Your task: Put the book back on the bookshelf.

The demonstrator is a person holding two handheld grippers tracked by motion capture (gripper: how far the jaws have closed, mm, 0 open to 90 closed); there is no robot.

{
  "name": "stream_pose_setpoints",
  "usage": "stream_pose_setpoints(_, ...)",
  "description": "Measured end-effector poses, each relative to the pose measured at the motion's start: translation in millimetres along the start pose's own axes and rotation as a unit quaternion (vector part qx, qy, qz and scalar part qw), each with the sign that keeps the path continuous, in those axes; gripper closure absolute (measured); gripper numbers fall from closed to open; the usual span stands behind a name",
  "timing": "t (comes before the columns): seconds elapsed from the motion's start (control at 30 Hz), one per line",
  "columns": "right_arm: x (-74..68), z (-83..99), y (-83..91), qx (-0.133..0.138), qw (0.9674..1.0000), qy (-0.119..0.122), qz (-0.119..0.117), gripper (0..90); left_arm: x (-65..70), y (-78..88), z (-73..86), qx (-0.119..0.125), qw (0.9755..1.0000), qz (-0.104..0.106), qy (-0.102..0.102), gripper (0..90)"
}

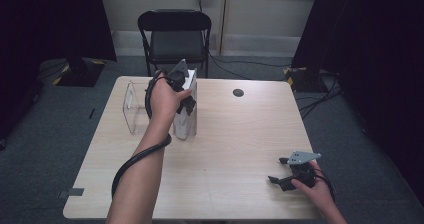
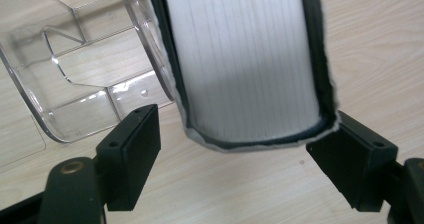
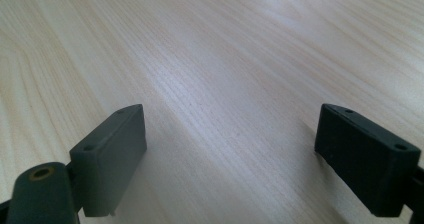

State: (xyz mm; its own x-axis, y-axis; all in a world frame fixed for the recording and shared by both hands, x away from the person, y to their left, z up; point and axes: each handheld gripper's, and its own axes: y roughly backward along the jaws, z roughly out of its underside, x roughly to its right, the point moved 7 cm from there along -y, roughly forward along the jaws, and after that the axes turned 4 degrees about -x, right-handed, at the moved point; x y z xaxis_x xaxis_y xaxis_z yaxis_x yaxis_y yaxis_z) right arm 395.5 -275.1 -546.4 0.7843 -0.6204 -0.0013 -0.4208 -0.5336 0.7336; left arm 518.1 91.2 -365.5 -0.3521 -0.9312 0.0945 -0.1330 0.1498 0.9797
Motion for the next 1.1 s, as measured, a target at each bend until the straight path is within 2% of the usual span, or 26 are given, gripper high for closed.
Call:
stream_pose_setpoints(0.13,0.1,0.0,0.0,0.000,1.0000,0.001,0.000,12.5,2.3,2.1,1.5,0.003,1.0000,0.008,-0.001,20.6)
stream_pose_setpoints(0.3,0.0,0.0,0.0,0.000,1.0000,0.000,0.000,12.5,4.9,2.8,5.8,-0.001,0.9997,0.018,-0.016,20.5)
stream_pose_setpoints(0.4,0.0,0.0,0.0,0.000,1.0000,0.000,0.000,12.5,5.3,2.7,6.9,0.001,0.9997,0.016,-0.020,21.1)
stream_pose_setpoints(0.43,0.0,0.0,0.0,0.000,1.0000,0.000,0.000,12.5,6.8,2.7,8.4,0.002,0.9995,0.027,-0.017,21.2)
stream_pose_setpoints(0.57,0.0,0.0,0.0,0.000,1.0000,0.000,0.000,12.5,7.2,3.0,12.3,-0.001,0.9991,0.027,-0.032,20.7)
stream_pose_setpoints(0.6,0.0,0.0,0.0,0.000,1.0000,0.000,0.000,12.5,7.8,2.8,13.4,-0.001,0.9991,0.029,-0.030,20.1)
stream_pose_setpoints(0.63,0.0,0.0,0.0,0.000,1.0000,0.000,0.000,12.5,7.0,3.2,14.3,-0.003,0.9989,0.027,-0.039,20.0)
stream_pose_setpoints(0.93,0.0,0.0,0.0,0.000,1.0000,0.000,0.000,12.5,7.2,3.8,22.3,-0.002,0.9983,0.029,-0.051,20.1)
stream_pose_setpoints(1.0,0.0,0.0,0.0,0.000,1.0000,0.000,0.000,12.5,5.6,3.5,25.0,-0.001,0.9975,0.032,-0.063,20.1)
stream_pose_setpoints(1.03,0.0,0.0,0.0,0.000,1.0000,0.000,0.000,12.5,5.7,3.0,25.7,0.001,0.9976,0.033,-0.060,20.3)
stream_pose_setpoints(1.1,0.0,0.0,0.0,0.000,1.0000,0.000,0.000,12.5,4.7,2.6,26.7,0.000,0.9973,0.030,-0.067,20.4)
